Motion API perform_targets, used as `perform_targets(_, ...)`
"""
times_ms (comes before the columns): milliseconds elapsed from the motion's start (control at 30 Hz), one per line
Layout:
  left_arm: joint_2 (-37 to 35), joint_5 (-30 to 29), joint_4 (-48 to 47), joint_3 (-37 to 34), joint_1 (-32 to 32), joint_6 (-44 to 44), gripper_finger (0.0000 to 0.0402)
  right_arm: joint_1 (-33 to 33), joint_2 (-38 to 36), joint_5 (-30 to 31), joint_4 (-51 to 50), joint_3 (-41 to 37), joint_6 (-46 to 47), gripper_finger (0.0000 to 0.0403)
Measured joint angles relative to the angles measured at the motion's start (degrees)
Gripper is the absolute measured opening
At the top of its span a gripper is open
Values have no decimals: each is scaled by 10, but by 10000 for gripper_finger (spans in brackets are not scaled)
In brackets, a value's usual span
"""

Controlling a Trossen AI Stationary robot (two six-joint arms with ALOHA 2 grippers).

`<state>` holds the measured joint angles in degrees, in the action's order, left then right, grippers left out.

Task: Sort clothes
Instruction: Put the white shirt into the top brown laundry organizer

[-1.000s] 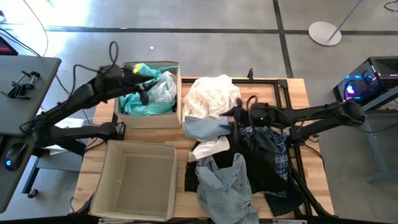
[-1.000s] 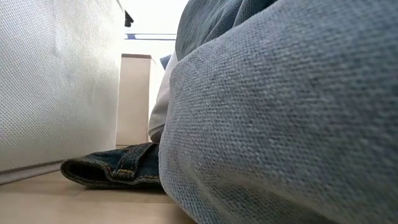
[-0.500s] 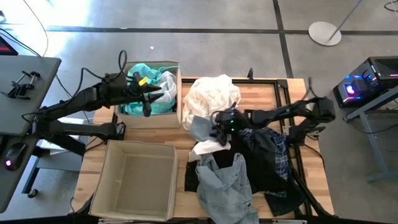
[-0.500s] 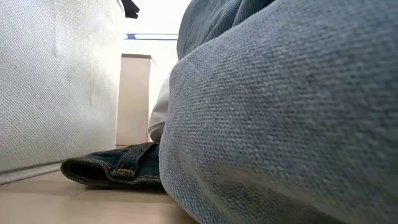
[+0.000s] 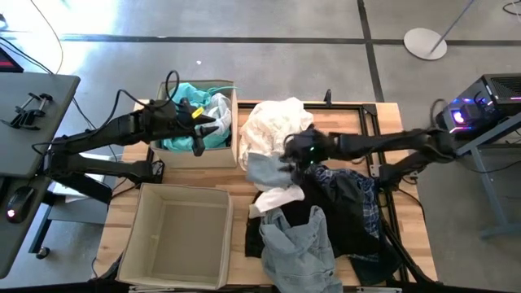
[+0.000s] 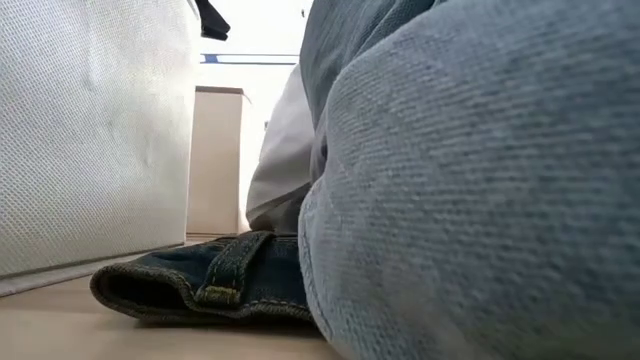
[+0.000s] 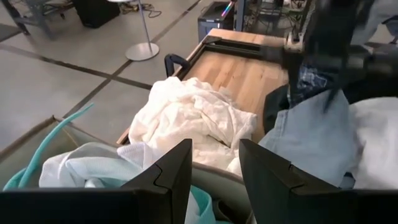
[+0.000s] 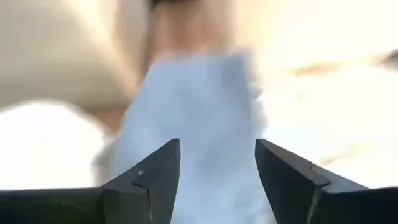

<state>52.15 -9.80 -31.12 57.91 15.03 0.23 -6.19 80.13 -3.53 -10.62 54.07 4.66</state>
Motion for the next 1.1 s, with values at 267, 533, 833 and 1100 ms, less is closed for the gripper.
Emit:
perform_targets(267,-1,-4,-20,0,-13,-2,124,-64,-5,150,19,93,-2,199)
perform_targets(533,-1,-13,-21,0,-24,-1,124,-192,144,151,15,111,23,199)
perform_targets(833,0,-14,-22,0,-24,0,124,-265,280,78,22,111,24,238)
perform_targets(1100,0,-14,-22,0,-24,-1,124,-249,294,119,20,111,9,267)
